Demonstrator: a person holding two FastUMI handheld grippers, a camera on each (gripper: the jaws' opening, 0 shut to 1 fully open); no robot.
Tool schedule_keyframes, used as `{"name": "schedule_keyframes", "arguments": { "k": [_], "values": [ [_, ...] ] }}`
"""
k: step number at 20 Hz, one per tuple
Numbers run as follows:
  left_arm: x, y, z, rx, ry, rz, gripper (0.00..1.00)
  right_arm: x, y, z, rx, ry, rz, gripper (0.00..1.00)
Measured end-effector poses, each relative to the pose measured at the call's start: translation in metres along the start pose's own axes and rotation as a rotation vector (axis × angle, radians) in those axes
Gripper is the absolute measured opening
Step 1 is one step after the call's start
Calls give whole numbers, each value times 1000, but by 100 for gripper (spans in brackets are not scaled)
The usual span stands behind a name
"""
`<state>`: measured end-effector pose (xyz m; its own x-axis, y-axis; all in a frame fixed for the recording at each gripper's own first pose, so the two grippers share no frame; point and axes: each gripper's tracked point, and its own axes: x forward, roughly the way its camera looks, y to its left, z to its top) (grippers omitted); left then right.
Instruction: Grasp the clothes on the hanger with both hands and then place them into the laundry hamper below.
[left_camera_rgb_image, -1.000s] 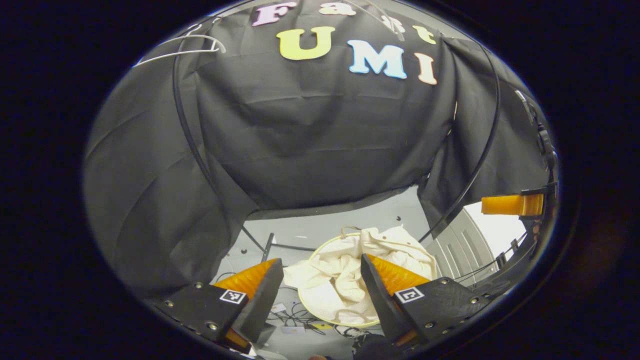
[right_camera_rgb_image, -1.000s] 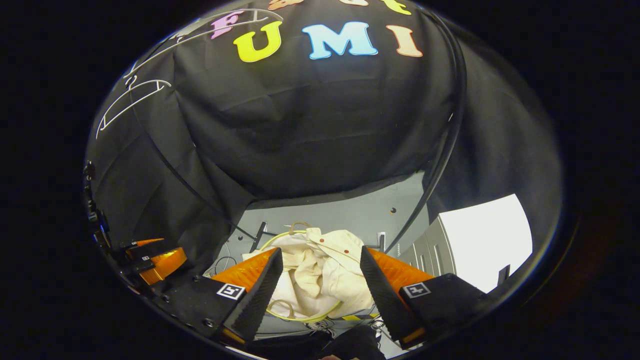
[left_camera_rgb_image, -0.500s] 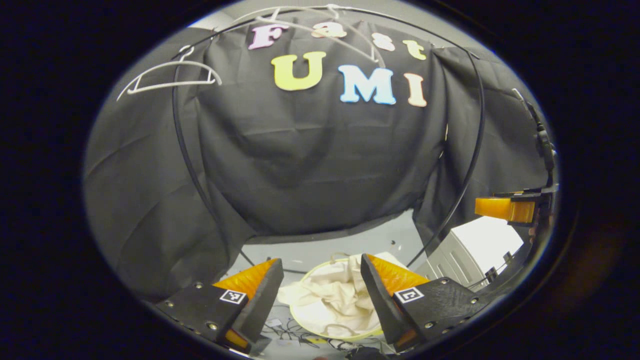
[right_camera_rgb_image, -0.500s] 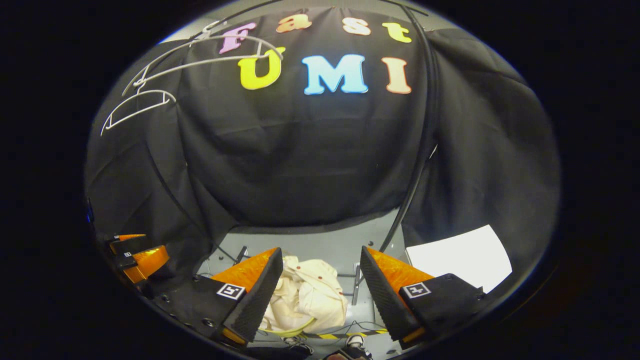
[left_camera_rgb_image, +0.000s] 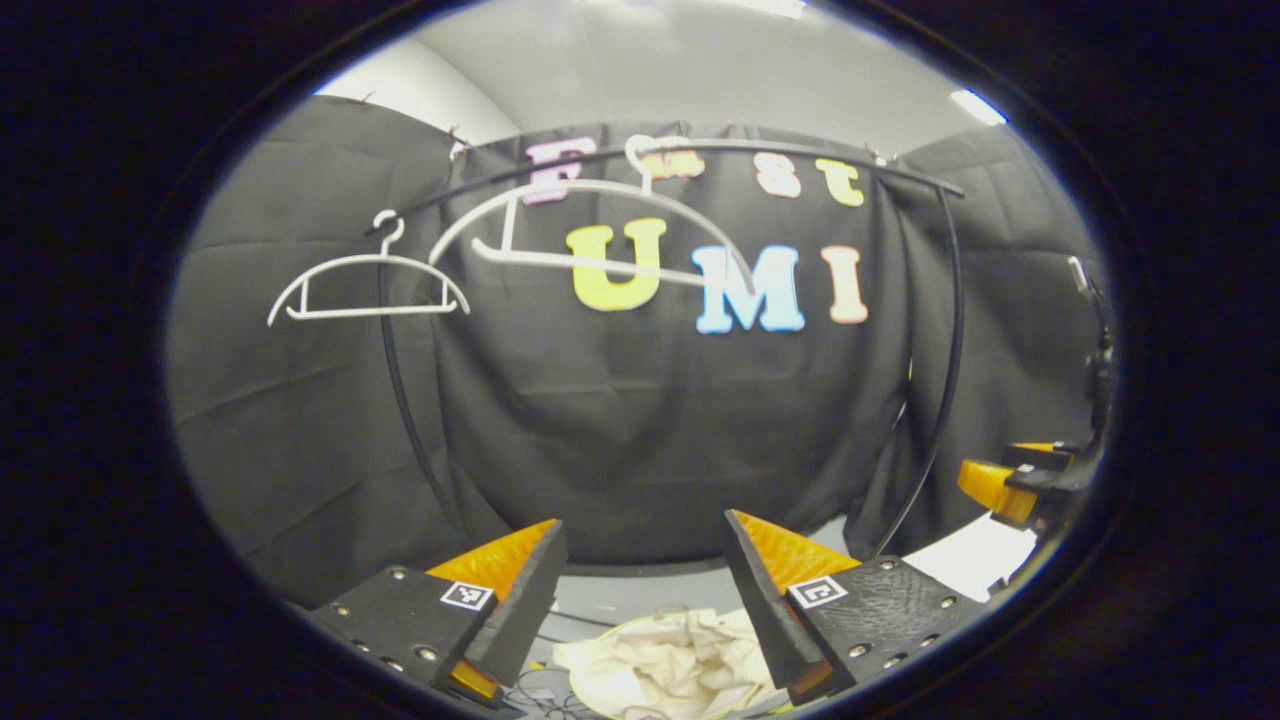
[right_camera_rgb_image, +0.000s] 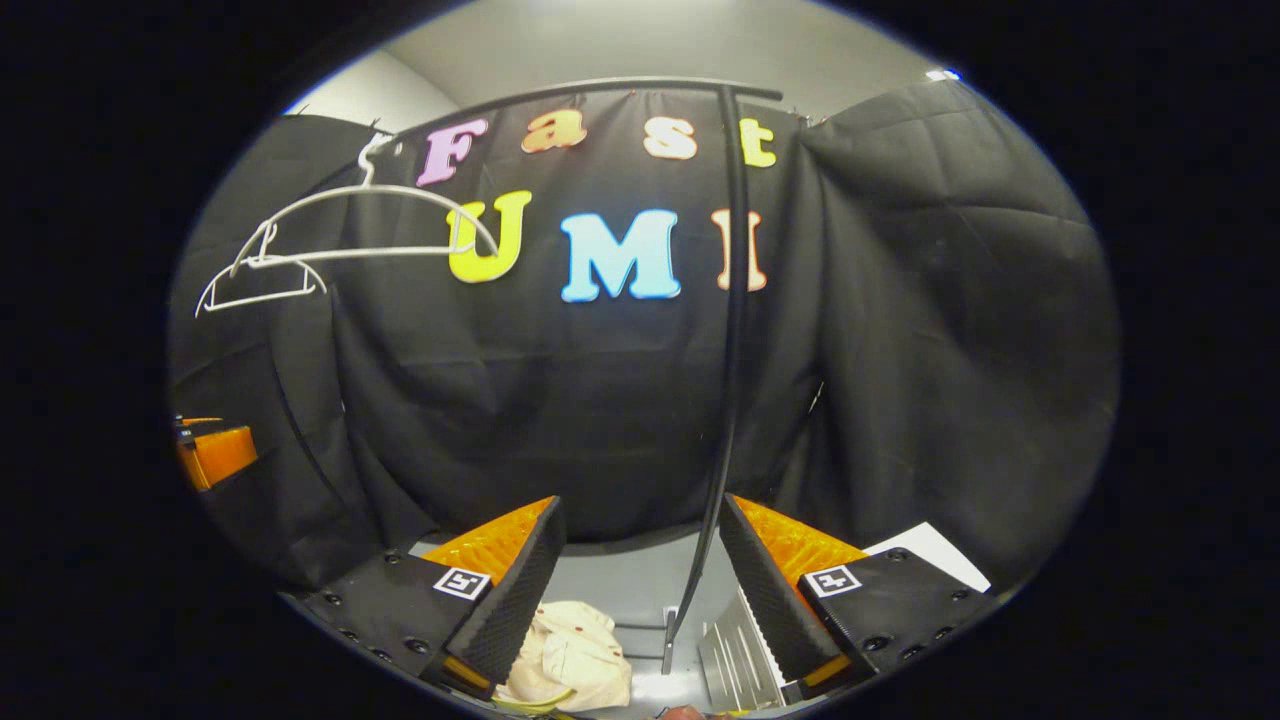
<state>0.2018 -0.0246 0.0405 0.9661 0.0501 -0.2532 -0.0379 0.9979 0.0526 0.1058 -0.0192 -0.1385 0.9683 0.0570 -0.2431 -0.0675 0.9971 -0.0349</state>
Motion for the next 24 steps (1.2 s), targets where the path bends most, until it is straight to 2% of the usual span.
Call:
{"name": "schedule_keyframes", "arguments": {
  "k": [4,6,7,11,13,15,20,24],
  "values": [
    [-29,-13,59,8,-118,52,92,-21,-41,37,4,-103,-24,98],
    [-43,-27,82,-19,-160,64,92,-31,-50,55,20,-153,-8,98],
    [-51,-31,92,-31,-182,65,92,-35,-52,64,27,-179,7,93],
    [-87,-52,127,-70,-260,79,92,-54,-61,94,54,-253,56,95],
    [-101,-70,138,-113,-292,56,92,-63,-60,102,91,-273,82,98],
    [-109,-89,153,-109,-328,14,92,-71,-67,107,116,-297,76,98],
    [-112,-110,143,-74,-297,-13,92,-83,-71,101,162,-307,69,98],
    [-117,-101,126,-46,-259,-18,91,-89,-75,85,143,-289,28,98]
  ]
}}
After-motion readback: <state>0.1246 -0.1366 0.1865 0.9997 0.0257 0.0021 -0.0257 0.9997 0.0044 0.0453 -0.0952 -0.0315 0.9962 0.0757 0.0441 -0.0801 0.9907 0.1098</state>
